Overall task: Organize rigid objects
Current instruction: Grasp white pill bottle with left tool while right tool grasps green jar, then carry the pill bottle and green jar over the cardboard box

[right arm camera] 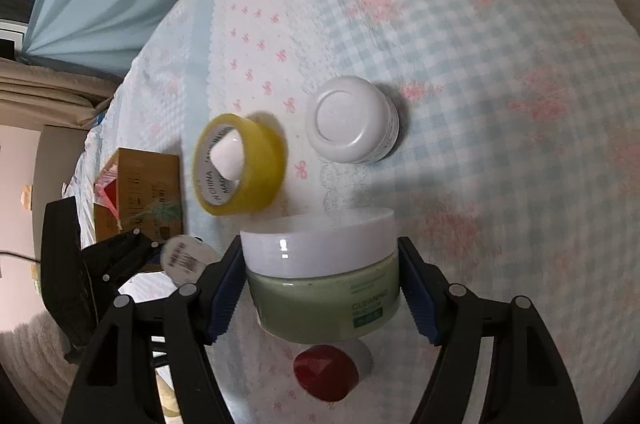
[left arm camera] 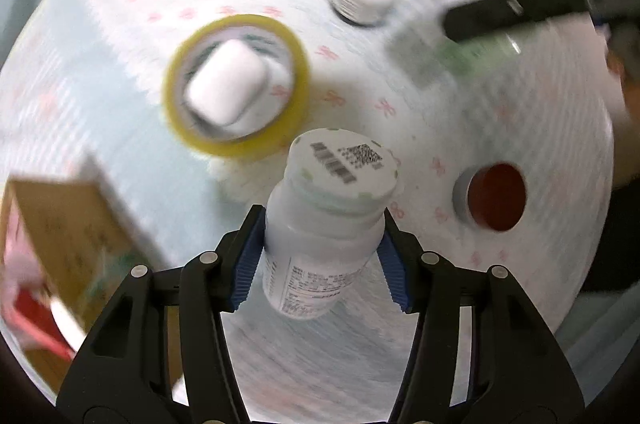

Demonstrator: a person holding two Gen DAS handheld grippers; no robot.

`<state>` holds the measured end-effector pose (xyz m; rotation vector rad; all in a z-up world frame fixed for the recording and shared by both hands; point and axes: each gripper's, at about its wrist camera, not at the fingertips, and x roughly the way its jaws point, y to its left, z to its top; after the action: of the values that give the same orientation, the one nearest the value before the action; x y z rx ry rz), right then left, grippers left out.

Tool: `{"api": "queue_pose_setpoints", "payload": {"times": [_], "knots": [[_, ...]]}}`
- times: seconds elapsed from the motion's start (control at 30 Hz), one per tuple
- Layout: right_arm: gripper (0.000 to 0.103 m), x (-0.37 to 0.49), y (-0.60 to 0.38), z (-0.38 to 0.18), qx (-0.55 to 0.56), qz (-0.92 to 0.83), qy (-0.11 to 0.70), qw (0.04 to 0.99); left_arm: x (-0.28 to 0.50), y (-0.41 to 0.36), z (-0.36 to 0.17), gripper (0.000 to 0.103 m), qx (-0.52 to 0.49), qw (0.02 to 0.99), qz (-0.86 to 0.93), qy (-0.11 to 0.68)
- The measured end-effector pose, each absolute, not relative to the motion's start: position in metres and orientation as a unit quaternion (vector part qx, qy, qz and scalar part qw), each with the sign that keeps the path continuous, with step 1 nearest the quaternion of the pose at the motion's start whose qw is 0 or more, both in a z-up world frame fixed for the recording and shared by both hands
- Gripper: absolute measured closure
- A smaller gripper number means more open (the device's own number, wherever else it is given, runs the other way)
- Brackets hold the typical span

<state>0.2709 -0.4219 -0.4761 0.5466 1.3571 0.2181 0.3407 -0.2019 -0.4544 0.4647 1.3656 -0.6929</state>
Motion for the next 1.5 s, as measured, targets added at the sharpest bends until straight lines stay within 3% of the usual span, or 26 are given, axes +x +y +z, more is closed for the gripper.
{"api": "queue_pose_setpoints", "payload": {"times": [0.13, 0.37, 0.6, 0.9, 1.23, 1.5], "knots": [[0.035, 0.261, -0.418, -0.455, 0.242, 0.094, 0.609, 0.749, 0.343, -0.178, -0.428, 0.053, 0.144, 0.725, -0.274, 0.616], [0.035, 0.234, -0.405, -0.393, 0.219, 0.081, 0.585, 0.776, 0.276, -0.158, -0.395, 0.053, 0.065, 0.77, -0.23, 0.592], [0.035, 0.212, -0.381, -0.312, 0.19, 0.09, 0.547, 0.81, 0.238, -0.138, -0.325, 0.053, 0.002, 0.812, -0.197, 0.55], [0.035, 0.213, -0.323, -0.25, 0.157, 0.145, 0.514, 0.831, 0.208, -0.072, -0.254, 0.053, -0.067, 0.847, -0.132, 0.51], [0.035, 0.219, -0.227, -0.221, 0.137, 0.173, 0.494, 0.841, 0.211, 0.032, -0.214, 0.053, -0.066, 0.866, -0.099, 0.486], [0.035, 0.229, -0.141, -0.239, 0.169, 0.129, 0.511, 0.833, 0.248, 0.117, -0.242, 0.053, -0.062, 0.85, -0.121, 0.51]]}}
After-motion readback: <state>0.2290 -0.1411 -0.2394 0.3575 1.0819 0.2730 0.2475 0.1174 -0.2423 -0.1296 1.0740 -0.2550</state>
